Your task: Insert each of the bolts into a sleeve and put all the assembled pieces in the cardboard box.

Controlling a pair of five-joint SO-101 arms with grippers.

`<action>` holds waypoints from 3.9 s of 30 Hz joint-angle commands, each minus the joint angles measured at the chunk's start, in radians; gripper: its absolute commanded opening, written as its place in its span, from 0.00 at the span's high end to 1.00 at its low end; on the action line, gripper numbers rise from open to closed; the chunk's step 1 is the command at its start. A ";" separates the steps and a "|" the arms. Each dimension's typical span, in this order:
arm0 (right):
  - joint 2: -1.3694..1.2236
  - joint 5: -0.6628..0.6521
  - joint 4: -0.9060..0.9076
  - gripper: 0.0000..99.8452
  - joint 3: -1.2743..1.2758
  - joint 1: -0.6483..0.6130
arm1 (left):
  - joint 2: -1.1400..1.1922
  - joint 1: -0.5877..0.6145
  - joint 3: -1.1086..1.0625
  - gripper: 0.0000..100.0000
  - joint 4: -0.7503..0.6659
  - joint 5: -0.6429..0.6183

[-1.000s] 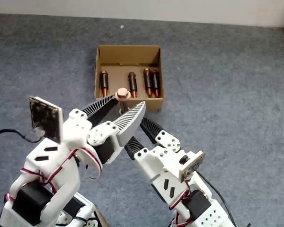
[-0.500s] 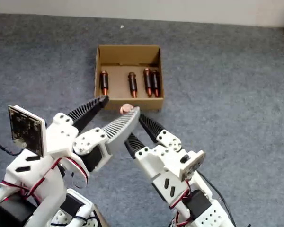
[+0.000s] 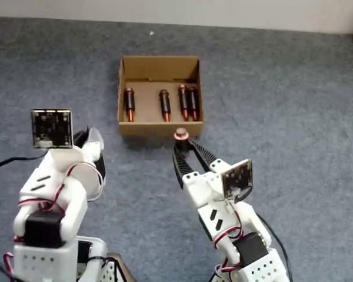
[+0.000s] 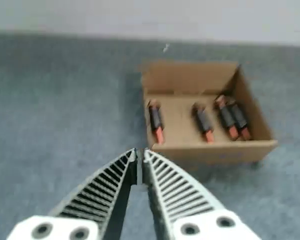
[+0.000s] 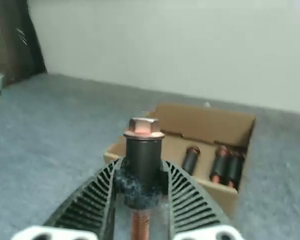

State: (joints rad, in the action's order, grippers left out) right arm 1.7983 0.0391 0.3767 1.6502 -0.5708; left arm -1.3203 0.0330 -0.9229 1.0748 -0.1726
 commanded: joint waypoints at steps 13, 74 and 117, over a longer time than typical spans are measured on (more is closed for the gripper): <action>-1.144 0.008 -0.283 1.00 -0.707 0.015 | -0.008 0.193 -0.499 0.98 -0.321 0.011; -0.441 -0.186 -0.251 1.00 0.035 0.170 | -0.008 0.177 -0.506 1.00 -0.327 0.011; 0.027 -0.186 0.865 1.00 0.180 0.186 | -0.447 -0.054 -0.774 0.99 0.061 0.448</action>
State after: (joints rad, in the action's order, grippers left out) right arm 1.8136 -0.1373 1.2344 1.6763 -0.3974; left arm -1.7637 -0.0130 -1.6747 1.0211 0.2616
